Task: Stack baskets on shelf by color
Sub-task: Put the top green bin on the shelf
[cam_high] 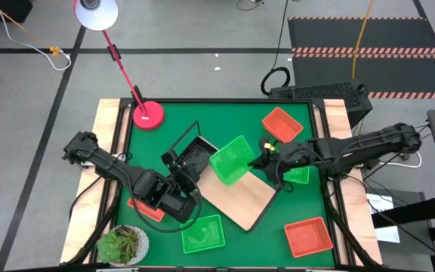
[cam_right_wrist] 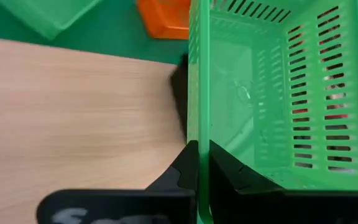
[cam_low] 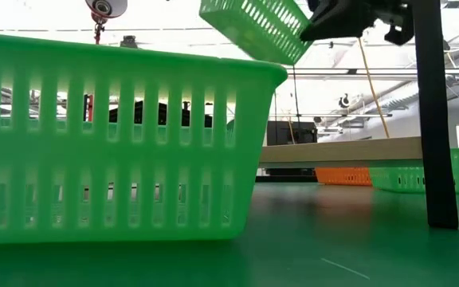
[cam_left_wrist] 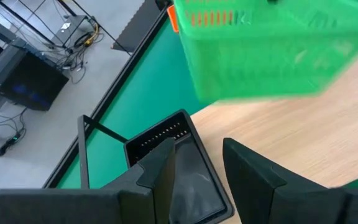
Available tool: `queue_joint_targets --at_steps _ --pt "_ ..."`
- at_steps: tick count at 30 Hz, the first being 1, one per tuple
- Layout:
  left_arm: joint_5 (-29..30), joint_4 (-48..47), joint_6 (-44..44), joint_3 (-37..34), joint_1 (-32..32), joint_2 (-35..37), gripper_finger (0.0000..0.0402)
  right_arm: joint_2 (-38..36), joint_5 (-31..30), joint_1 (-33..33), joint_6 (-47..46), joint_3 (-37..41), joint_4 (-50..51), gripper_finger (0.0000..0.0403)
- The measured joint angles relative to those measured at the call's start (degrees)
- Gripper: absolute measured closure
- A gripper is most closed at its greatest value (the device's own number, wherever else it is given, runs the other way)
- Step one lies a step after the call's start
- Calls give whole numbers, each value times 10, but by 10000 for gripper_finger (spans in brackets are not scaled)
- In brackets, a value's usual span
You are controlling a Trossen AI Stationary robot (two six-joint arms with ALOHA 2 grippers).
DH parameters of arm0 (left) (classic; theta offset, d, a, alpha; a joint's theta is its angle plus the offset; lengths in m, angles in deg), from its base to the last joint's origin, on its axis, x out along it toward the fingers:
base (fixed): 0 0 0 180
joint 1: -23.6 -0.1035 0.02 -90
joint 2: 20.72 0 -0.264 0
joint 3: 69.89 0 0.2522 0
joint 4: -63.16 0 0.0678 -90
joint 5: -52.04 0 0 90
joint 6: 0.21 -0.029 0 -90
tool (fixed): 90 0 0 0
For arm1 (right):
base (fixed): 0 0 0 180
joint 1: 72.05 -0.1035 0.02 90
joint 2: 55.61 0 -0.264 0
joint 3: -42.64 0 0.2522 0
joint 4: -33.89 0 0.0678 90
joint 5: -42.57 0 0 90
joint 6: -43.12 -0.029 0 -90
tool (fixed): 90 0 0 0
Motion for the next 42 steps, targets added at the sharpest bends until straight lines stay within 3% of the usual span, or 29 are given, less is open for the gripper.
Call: queue_joint_targets --at_steps 9,23,29,38,42 --pt "0 0 13 0 1 0 263 71 81 3 39 0 -45 397" --pt "-17 0 25 0 7 0 263 142 149 51 72 0 -55 397" --pt "-17 0 23 0 7 0 263 169 222 69 92 0 -55 397" --pt "-17 0 19 0 7 0 263 201 225 84 93 0 -55 397" --pt "-17 0 19 0 7 0 263 212 253 90 93 0 -58 397"
